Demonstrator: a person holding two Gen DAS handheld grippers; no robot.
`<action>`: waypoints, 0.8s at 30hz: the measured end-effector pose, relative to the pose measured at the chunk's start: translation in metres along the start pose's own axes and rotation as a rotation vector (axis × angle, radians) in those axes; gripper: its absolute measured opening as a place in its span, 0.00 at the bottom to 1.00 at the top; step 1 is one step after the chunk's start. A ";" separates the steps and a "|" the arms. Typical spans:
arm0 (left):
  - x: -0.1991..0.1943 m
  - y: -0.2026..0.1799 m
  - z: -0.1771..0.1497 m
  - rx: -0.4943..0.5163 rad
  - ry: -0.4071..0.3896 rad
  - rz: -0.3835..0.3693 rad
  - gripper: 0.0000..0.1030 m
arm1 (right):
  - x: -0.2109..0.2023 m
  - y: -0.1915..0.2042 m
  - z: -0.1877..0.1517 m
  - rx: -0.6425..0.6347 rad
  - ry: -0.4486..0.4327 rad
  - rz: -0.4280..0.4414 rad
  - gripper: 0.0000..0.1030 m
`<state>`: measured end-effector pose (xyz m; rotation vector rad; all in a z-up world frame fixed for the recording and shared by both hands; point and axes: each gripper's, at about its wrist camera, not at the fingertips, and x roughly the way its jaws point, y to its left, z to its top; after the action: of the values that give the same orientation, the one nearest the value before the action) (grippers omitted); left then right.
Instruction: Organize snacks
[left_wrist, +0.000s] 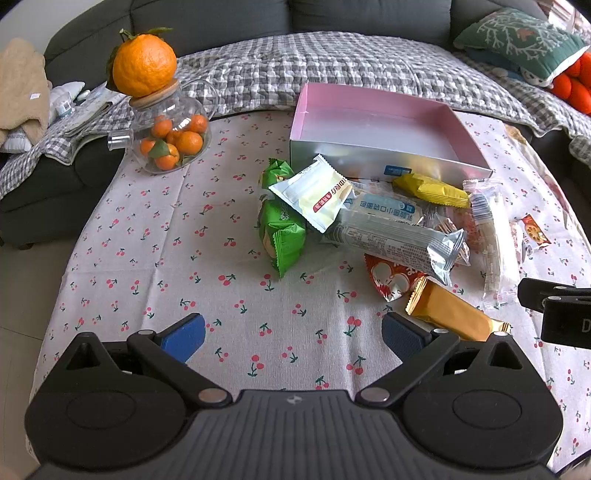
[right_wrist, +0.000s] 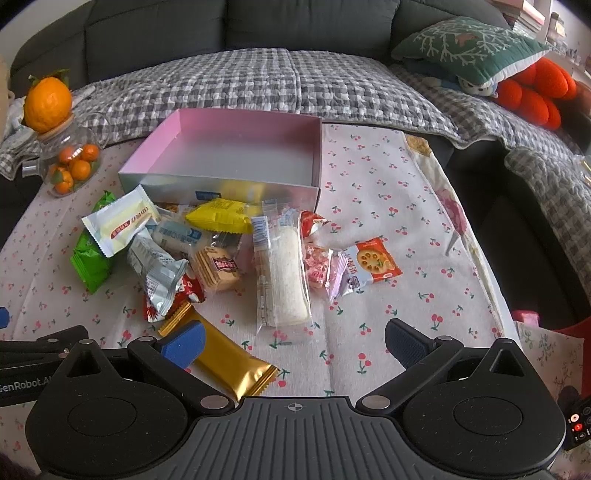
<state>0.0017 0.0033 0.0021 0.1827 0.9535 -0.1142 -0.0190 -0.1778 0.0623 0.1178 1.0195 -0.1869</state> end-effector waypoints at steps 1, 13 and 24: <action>0.000 0.000 0.000 0.000 0.001 0.000 0.99 | 0.000 0.000 0.000 0.001 0.000 -0.001 1.00; 0.001 0.001 0.000 -0.002 0.003 -0.004 0.99 | -0.002 0.000 0.000 0.000 -0.003 0.000 1.00; 0.001 0.000 -0.002 -0.003 0.002 -0.005 0.99 | -0.001 0.000 0.000 0.000 -0.003 0.001 1.00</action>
<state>0.0010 0.0036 0.0005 0.1773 0.9559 -0.1173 -0.0197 -0.1776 0.0631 0.1178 1.0164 -0.1863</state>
